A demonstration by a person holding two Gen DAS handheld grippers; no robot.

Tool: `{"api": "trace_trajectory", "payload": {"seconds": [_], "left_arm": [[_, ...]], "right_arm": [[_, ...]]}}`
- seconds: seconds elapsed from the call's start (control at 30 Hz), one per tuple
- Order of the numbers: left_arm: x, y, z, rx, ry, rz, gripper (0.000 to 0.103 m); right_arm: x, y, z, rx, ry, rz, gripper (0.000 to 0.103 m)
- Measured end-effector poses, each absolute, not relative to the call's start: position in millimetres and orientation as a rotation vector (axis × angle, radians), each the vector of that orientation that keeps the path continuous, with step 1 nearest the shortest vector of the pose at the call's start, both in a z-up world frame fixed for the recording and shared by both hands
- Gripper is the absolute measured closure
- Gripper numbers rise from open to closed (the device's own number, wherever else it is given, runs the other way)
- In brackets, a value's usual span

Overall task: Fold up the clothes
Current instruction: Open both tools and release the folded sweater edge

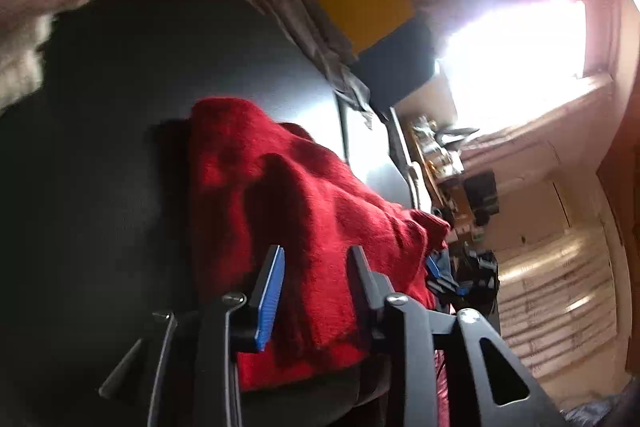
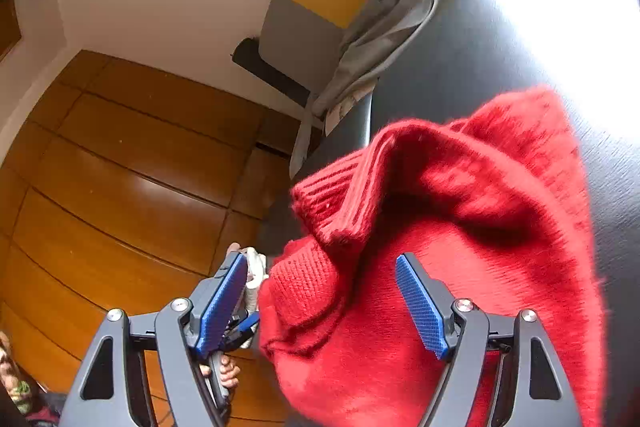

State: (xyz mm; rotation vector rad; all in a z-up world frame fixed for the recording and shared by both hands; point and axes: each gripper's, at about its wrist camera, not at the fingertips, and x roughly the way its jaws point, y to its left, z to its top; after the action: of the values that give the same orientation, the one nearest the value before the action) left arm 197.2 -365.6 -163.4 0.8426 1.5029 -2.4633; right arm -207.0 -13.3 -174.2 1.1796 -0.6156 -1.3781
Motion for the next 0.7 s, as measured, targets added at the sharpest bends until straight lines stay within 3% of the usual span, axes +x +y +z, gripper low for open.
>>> {"api": "trace_trajectory", "payload": {"seconds": [0.2,0.27,0.3,0.33,0.57,0.6,0.7], "left_arm": [[153.7,-355.0,-171.1,1.017,1.353,-2.520,0.066],[140.2,-351.8,-172.4,1.097,1.283,-2.556,0.071],[134.6,-353.7,-172.2,1.107,1.331,-2.584,0.084],[129.1,-355.6,-171.9,1.117,1.381,-2.611,0.088],[97.4,-410.2,-137.9,0.660,1.846,-2.672,0.088],[93.3,-421.9,-137.9,0.585,1.929,-2.615,0.083],[86.5,-443.3,-142.1,0.569,1.921,-2.438,0.078]], "right_arm": [[-195.8,-45.7,-176.8,1.198,-0.570,-1.349,0.023],[-193.8,-54.3,-175.0,1.197,-0.546,-1.328,0.022],[-193.5,-58.3,-173.7,1.196,-0.534,-1.320,0.021],[-194.6,-61.9,-171.5,1.193,-0.524,-1.316,0.021],[-231.2,-88.0,-152.9,1.123,-0.660,-1.331,0.021],[-238.6,-91.6,-150.7,1.114,-0.692,-1.335,0.021],[-253.7,-97.1,-146.1,1.126,-0.728,-1.380,0.019]]}}
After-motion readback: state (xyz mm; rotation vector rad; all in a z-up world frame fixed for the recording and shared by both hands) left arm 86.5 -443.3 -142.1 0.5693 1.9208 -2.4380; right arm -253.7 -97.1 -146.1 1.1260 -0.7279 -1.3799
